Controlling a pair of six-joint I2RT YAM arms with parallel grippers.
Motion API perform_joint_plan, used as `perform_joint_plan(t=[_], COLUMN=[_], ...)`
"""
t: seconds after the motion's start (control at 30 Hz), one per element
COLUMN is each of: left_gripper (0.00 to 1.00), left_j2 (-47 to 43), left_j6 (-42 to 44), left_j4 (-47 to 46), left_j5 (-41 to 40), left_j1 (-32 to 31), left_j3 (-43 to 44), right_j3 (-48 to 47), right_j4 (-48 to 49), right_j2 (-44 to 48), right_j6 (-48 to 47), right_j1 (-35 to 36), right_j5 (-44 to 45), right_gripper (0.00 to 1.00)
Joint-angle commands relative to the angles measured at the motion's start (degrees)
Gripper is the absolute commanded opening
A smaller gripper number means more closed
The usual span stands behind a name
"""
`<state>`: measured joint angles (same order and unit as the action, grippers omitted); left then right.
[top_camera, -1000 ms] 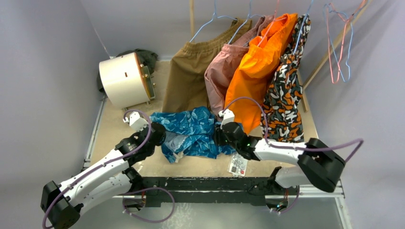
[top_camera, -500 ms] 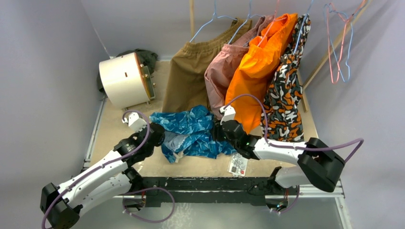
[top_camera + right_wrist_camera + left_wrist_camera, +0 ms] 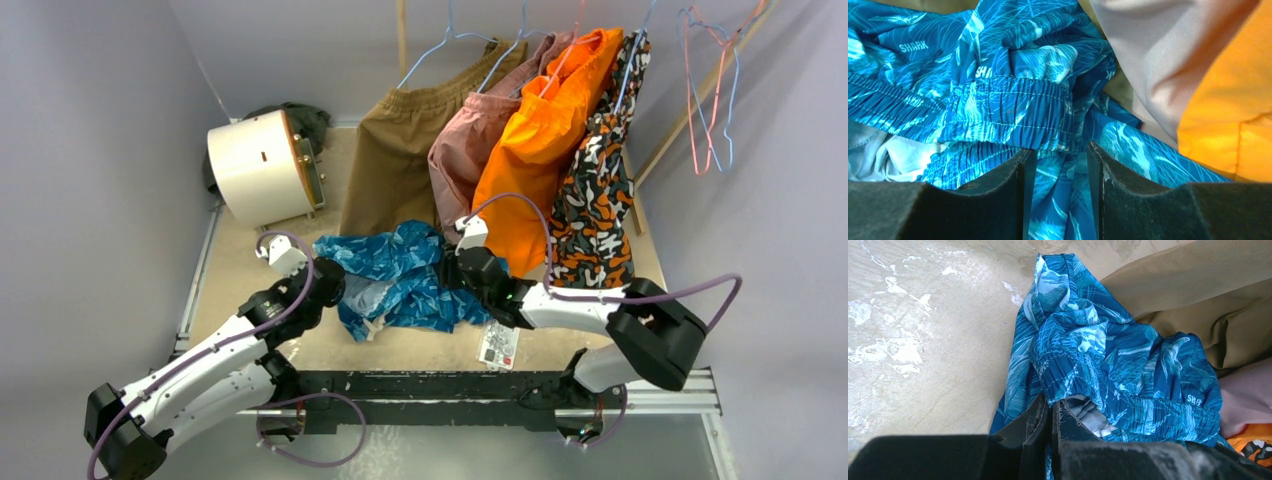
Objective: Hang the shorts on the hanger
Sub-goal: Adjust the shorts at the center of the board.
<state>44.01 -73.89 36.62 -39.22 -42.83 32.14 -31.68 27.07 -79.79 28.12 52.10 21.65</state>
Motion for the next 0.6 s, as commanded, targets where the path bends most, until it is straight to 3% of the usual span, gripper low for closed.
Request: perform_joint_plan(t=[0.0, 0.23, 0.5, 0.57], left_gripper=[0.0, 0.0, 0.0, 0.0], left_j2=[-0.6, -1.3, -3.1, -4.1], left_j6=[0.6, 0.8, 1.4, 2.2], left_j4=[-0.3, -0.3, 1.6, 3.1], left_j5=[0.0, 0.6, 0.0, -0.7], left_j1=[0.0, -0.1, -0.1, 0.0], left_j3=[1.8, 1.5, 3.9, 6.3], right_j3=[-4.6, -6.2, -7.4, -8.5], right_j4=[3.6, 7.0, 5.1, 1.2], right_j2=[-3.1, -3.2, 1.1, 5.6], right_j6=[1.9, 0.9, -2.4, -3.6], right_j1=[-0.2, -0.2, -0.2, -0.2], right_j5=[3.3, 3.7, 3.9, 5.0], right_gripper=[0.43, 0.39, 0.03, 0.0])
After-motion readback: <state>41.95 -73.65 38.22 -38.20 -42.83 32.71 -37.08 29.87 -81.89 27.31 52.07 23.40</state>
